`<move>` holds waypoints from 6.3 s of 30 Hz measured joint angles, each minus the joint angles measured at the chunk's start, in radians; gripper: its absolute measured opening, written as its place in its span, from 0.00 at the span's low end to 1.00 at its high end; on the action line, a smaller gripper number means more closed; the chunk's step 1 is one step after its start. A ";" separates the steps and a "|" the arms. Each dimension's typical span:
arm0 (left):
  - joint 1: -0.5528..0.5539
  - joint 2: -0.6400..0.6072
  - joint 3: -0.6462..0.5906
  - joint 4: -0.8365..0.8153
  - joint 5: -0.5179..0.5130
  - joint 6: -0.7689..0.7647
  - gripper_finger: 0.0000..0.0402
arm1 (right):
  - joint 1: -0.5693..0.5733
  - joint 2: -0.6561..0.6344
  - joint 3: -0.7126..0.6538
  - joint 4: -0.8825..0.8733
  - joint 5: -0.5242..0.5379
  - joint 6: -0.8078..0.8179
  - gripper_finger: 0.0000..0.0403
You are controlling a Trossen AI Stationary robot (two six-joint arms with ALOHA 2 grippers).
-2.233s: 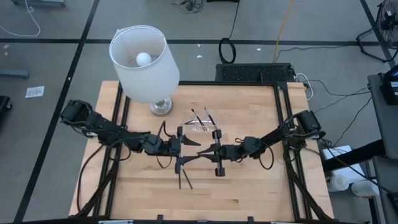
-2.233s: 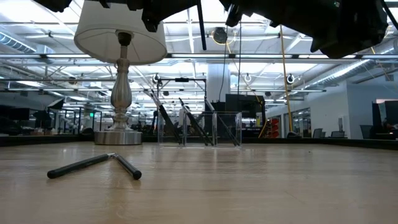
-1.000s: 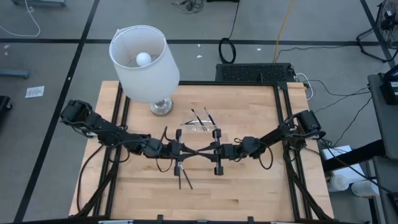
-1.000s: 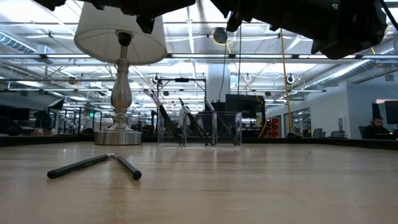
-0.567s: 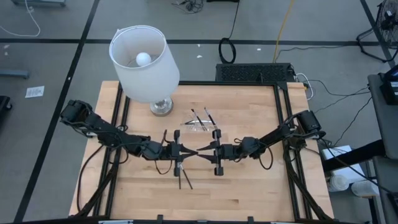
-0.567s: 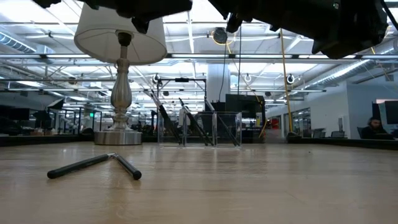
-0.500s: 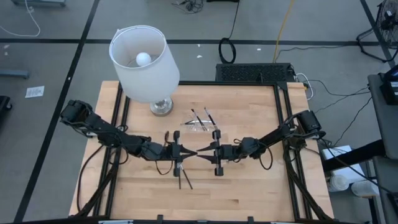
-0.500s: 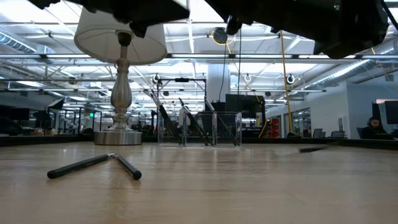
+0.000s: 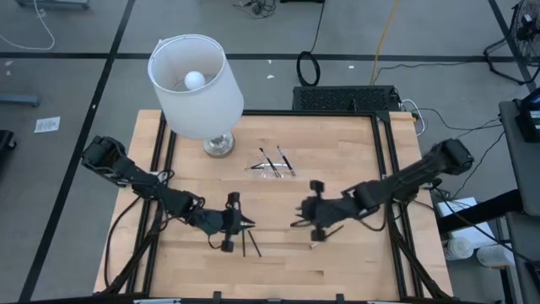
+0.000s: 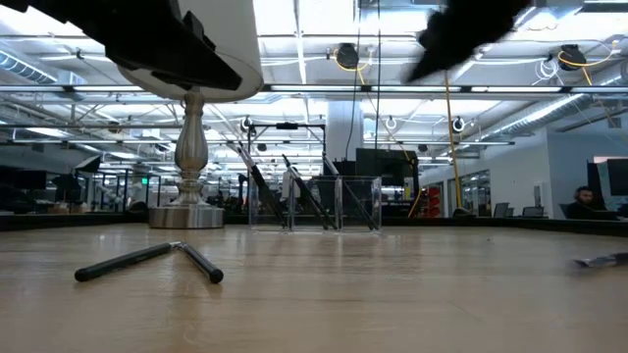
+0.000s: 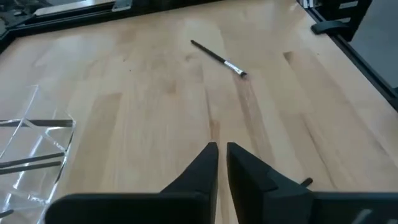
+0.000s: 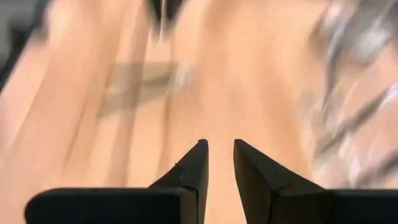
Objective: Put items in baskets/containers
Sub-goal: Put the black blush brush into the transparent organizer
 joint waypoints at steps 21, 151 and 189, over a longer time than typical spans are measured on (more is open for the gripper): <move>-0.003 0.000 0.000 0.023 -0.004 0.007 0.12 | 0.214 0.279 0.042 -0.401 -0.322 0.008 0.49; 0.117 -0.039 0.000 0.522 0.071 0.150 0.58 | -0.102 0.239 -0.208 1.266 -0.192 -0.519 0.00; -0.082 -0.294 -0.001 0.190 -0.280 0.333 0.02 | -0.088 0.239 -0.209 1.256 -0.194 -0.488 0.13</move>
